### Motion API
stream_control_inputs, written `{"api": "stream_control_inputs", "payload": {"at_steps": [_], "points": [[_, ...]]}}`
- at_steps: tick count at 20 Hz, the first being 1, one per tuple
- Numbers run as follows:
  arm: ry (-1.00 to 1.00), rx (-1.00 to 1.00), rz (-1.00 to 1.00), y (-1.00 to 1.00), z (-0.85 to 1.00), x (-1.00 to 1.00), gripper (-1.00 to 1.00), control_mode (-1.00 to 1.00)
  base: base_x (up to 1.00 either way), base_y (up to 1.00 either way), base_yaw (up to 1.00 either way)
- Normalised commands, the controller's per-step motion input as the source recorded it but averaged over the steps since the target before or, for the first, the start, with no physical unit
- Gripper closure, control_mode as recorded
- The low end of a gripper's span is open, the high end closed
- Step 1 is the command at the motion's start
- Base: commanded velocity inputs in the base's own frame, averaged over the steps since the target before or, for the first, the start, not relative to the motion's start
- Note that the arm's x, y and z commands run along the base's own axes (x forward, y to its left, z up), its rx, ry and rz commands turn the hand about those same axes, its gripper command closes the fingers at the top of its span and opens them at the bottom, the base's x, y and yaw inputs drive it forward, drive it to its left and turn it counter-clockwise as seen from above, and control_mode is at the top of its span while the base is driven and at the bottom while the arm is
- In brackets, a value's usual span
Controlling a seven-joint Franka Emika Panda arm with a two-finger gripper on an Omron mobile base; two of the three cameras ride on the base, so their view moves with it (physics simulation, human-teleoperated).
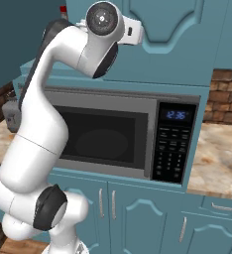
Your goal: Get the candle and the liquor from the cabinet and move them to the dining counter.
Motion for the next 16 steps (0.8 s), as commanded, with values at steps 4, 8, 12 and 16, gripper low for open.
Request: {"api": "stream_control_inputs", "payload": {"at_steps": [4, 8, 12, 16], "points": [[0.0, 0.0, 0.0, 0.0, 0.0, 0.23, -1.0, -1.0, 0.0, 0.0, 0.0], [0.0, 0.0, 0.0, 0.02, 0.0, 0.13, -1.0, -1.0, 0.0, 0.0, 0.0], [0.0, 0.0, 0.0, 0.14, 0.0, 0.13, 1.0, -1.0, 0.0, 0.0, 0.0], [0.0, 0.0, 0.0, 0.12, 0.0, 0.02, 1.0, -1.0, 0.0, 0.0, 0.0]]}}
